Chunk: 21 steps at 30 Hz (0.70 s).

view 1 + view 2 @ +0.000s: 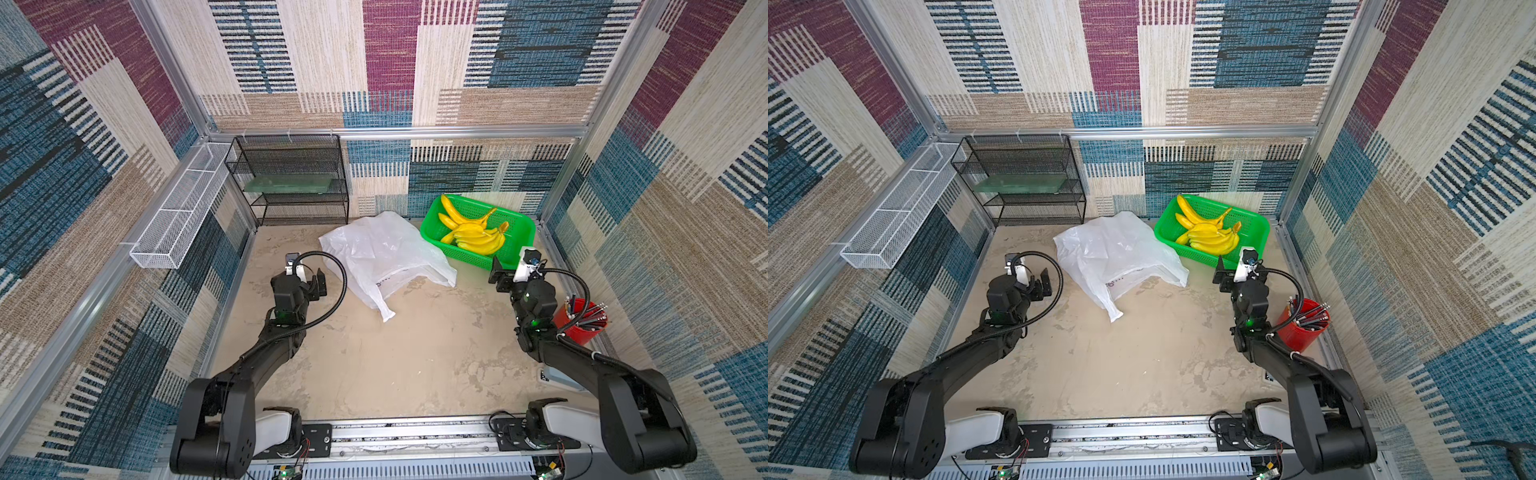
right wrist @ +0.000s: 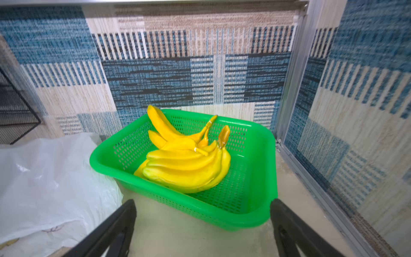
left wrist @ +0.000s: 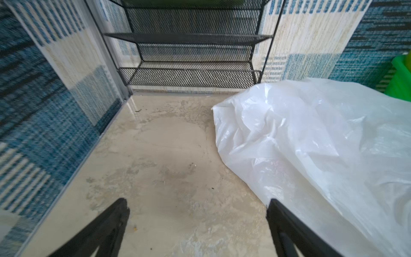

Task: Place the banana into a plastic bag & tie a knot
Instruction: Pick up the plastic bag at the center of the board.

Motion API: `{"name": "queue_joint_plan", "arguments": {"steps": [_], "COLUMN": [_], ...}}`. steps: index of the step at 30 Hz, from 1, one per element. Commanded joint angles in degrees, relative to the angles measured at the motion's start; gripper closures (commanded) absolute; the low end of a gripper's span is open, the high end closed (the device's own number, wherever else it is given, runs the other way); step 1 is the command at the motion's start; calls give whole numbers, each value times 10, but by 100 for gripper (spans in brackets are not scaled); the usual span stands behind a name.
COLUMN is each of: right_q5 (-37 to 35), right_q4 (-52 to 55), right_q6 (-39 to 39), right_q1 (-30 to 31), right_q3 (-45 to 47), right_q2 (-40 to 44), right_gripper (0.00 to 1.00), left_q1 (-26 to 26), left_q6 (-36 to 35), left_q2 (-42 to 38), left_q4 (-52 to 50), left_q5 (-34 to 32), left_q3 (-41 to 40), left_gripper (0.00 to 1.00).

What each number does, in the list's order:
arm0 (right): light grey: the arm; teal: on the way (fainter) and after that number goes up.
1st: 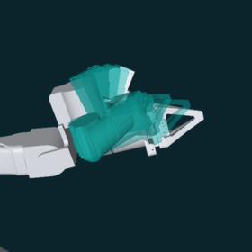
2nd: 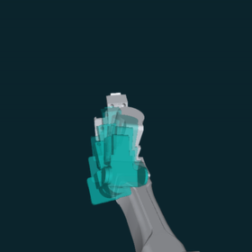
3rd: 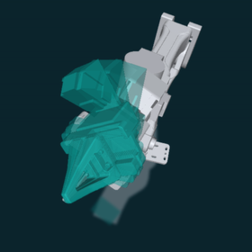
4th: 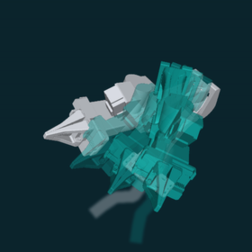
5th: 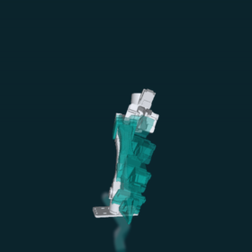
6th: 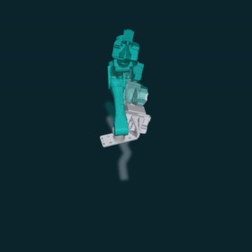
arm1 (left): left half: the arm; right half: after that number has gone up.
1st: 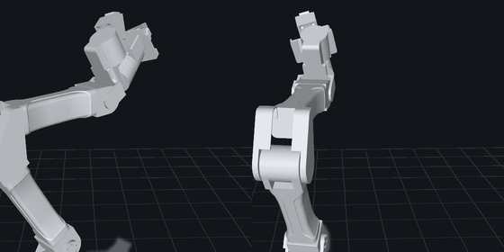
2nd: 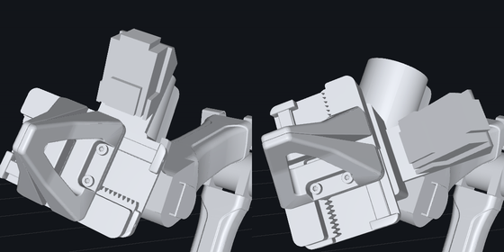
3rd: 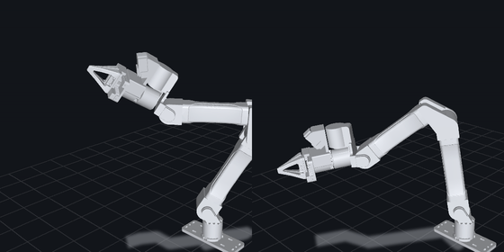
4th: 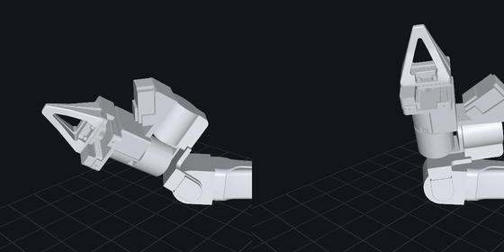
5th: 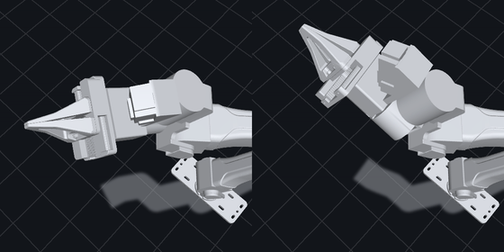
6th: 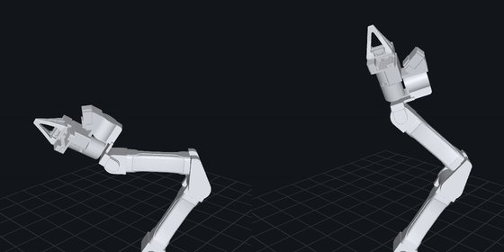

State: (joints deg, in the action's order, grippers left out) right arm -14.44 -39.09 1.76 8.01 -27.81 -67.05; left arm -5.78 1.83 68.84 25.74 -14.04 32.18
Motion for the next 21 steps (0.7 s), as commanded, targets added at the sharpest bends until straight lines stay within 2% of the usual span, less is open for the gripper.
{"name": "queue_joint_plan", "arguments": {"steps": [1, 2, 3, 4, 5, 6, 7, 9, 10, 12, 15, 18, 21], "right_q5": [-128, -133, -133, -92, -11, 34, 35, 26, 32, 39, 69, 96, 130], "right_q4": [226, 376, 501, 535, 529, 535, 548, 576, 582, 601, 613, 616, 619], "right_q6": [197, 321, 414, 423, 388, 368, 357, 332, 312, 293, 273, 267, 274], "right_q1": [0, -16, -33, -51, -70, -74, -64, -32, -17, 18, 61, 98, 108], "right_q3": [-103, -162, -220, -240, -246, -254, -262, -282, -287, -297, -294, -290, -294], "right_q2": [36, 33, 22, 13, 8, 5, 4, 3, 3, 0, -13, -40, -74], "right_gripper": [5, 5, 5, 5, 5, 2, 5, 9, 11, 11, 11, 11, 13], "left_q1": [-7, -6, -2, 8, 22, 31, 32, -7, -39, -135, -243, -317, -358], "left_q6": [112, 214, 375, 516, 598, 563, 539, 537, 516, 480, 501, 532, 531], "left_q2": [-52, -58, -58, -56, -53, -53, -52, -32, -27, -25, -33, -31, 9], "left_q4": [-121, -206, -358, -510, -608, -581, -560, -598, -607, -648, -677, -672, -657], "left_q5": [-93, -132, -169, -169, -122, -36, 34, 104, 118, 109, 114, 108, 87], "left_q3": [52, 83, 126, 171, 205, 200, 193, 205, 211, 221, 197, 181, 193], "left_gripper": [1, 1, 1, 1, 1, 1, 1, 0, 5, 10, 15, 14, 13]}}
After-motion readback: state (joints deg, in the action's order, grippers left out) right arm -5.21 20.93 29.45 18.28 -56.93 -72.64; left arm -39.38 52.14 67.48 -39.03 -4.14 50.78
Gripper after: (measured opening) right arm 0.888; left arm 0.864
